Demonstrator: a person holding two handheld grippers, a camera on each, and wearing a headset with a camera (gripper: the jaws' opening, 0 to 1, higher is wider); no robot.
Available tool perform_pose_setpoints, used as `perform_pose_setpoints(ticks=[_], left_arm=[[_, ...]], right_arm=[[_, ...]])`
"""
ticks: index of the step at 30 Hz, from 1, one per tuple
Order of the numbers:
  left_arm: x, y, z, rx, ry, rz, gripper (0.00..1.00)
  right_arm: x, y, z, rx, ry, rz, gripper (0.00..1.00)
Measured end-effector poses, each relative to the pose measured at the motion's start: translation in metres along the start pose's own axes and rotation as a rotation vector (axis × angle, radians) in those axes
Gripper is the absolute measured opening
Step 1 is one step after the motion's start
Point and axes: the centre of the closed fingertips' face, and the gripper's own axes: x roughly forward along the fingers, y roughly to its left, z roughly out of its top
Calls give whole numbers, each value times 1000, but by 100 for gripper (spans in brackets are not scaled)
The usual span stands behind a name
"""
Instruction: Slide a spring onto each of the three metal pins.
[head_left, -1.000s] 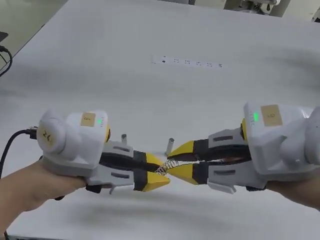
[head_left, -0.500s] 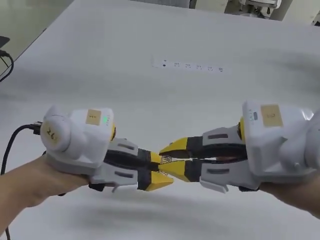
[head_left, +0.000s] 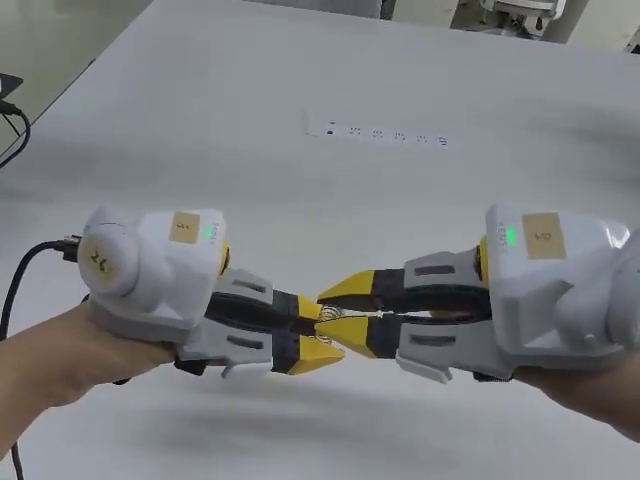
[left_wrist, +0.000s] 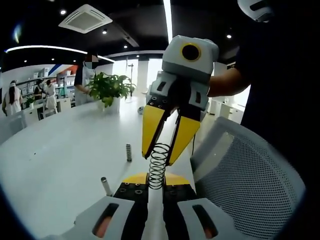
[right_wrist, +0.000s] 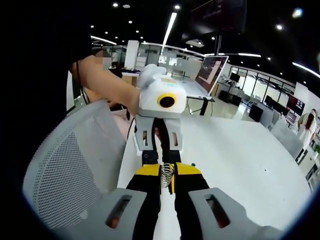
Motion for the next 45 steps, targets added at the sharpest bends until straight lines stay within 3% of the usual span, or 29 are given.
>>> perform_pose_setpoints(ticks=[18,24,40,45], left_arm=[[-2,3,0,-29,-4,30,5],[-6,4,-2,-37,-4,40,15],[-11,10,-6,-41,3,80,26],[-13,13,-4,-39,-2,99,34]], right_arm=[[2,1,-2,-40,57,10,6],[2,0,-6,-48,72,8,6],[2,-1,-6,-58,83,7,6],[2,0,-8,-56,90,10,6]])
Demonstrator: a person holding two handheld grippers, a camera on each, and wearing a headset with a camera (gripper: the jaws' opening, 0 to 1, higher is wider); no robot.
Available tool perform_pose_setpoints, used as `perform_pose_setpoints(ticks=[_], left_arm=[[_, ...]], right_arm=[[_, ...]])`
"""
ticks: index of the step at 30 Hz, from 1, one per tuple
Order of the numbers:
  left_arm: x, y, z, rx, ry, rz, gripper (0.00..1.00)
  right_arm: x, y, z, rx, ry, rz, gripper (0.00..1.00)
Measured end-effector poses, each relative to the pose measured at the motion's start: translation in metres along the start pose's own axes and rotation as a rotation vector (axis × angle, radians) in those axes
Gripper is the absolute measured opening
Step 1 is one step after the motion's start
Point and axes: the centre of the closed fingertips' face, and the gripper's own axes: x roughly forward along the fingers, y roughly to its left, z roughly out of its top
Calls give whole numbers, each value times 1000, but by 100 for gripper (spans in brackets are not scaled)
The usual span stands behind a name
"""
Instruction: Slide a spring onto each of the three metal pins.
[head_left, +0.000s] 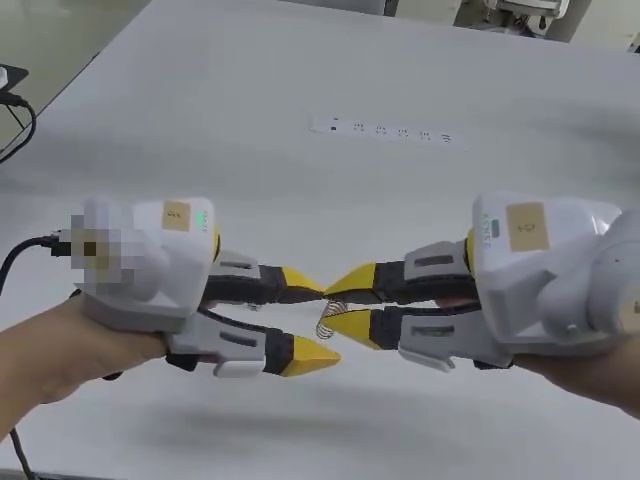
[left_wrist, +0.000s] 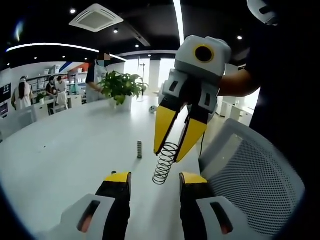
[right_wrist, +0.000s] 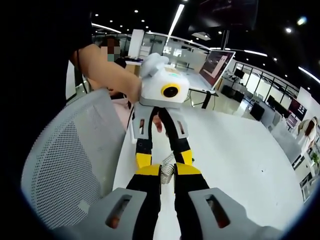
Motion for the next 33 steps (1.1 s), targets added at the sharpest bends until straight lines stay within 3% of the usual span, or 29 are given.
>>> perform_pose_setpoints(ticks=[15,33], left_arm=[[-8,5,-3,15,15,44,55],[-49,45,-22,-17,28,244,90]], right_arm=[[1,0,-3,-9,17,3,6],[-3,-4,-9,4,29,-17,6]])
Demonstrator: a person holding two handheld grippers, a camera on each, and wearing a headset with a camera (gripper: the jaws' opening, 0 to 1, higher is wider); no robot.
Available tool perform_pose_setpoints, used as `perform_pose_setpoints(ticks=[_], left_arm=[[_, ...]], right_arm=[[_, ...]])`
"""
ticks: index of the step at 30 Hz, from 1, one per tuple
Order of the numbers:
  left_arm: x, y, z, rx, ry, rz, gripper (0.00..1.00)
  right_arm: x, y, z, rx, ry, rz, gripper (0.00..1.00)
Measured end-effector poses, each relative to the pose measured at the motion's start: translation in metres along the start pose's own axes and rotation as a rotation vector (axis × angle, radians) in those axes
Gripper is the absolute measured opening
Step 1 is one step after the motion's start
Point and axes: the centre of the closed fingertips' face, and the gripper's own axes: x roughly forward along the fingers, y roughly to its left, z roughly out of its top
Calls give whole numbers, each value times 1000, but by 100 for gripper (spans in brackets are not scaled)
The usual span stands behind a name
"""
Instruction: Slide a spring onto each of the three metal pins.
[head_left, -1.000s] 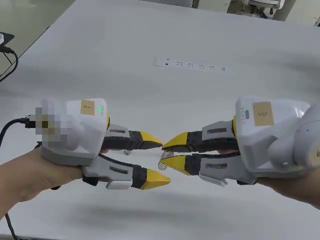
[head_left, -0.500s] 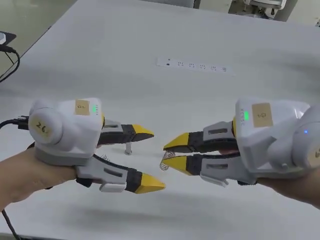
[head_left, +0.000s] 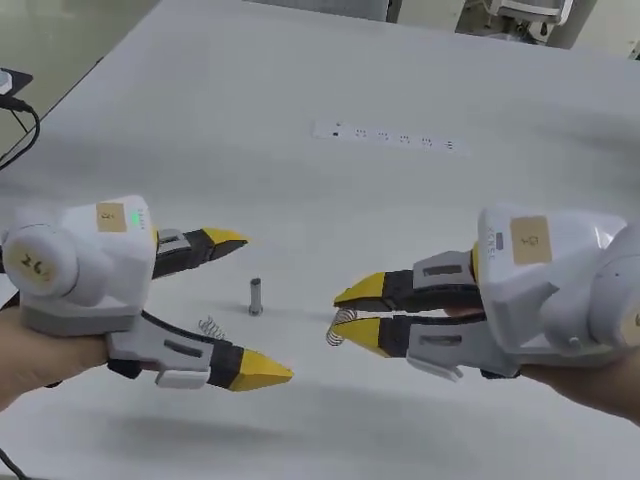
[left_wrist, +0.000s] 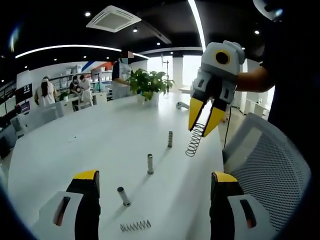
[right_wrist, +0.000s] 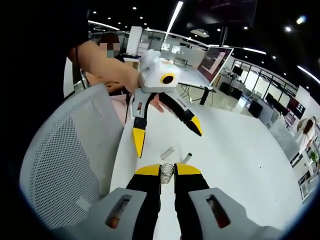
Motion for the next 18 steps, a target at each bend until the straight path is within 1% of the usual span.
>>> perform_pose_setpoints(ticks=[4,10,18], left_arm=[[-5,6,-3,-23,-5,28,98],[-11,10,-8,-31,3,50,98],[-18,12,-15,-64,8,65,98]], right_arm=[[-1,-2,-2,2,4,-8,6],[-3,-4,-4,6,9,-16,6],[-3,-6,-11,19,28,-21,6]])
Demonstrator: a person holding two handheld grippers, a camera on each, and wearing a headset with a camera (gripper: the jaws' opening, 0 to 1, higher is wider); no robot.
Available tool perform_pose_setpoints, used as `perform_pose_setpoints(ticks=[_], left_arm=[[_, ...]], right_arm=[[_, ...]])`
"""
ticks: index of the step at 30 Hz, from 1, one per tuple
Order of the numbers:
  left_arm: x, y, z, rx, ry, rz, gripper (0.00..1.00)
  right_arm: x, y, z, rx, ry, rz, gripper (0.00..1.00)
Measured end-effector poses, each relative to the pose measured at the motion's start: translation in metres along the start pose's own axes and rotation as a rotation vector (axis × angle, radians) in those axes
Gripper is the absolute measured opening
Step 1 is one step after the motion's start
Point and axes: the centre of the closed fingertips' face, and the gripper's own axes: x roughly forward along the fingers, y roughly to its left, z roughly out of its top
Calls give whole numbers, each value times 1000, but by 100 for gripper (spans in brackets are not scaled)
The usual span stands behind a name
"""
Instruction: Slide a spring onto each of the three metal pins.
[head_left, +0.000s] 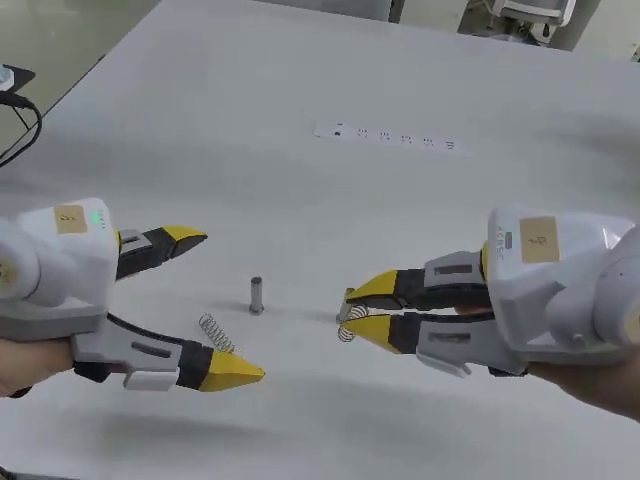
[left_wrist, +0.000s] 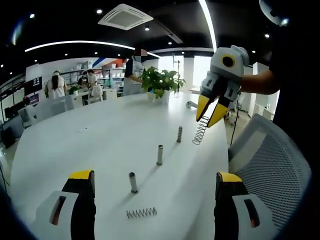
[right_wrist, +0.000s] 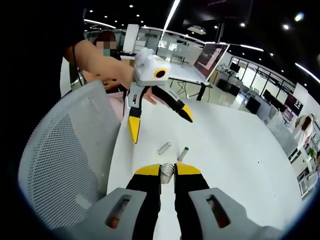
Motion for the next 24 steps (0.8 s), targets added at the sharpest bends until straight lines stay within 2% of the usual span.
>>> perform_pose_setpoints(ticks=[14,24], left_arm=[[-7,5,-11,-15,13,27,98],[-10,4,-16,-38,22,31,98]], right_arm=[[8,1,-23,20,55,12,6],[9,-17,-29,41,66,-27,6]])
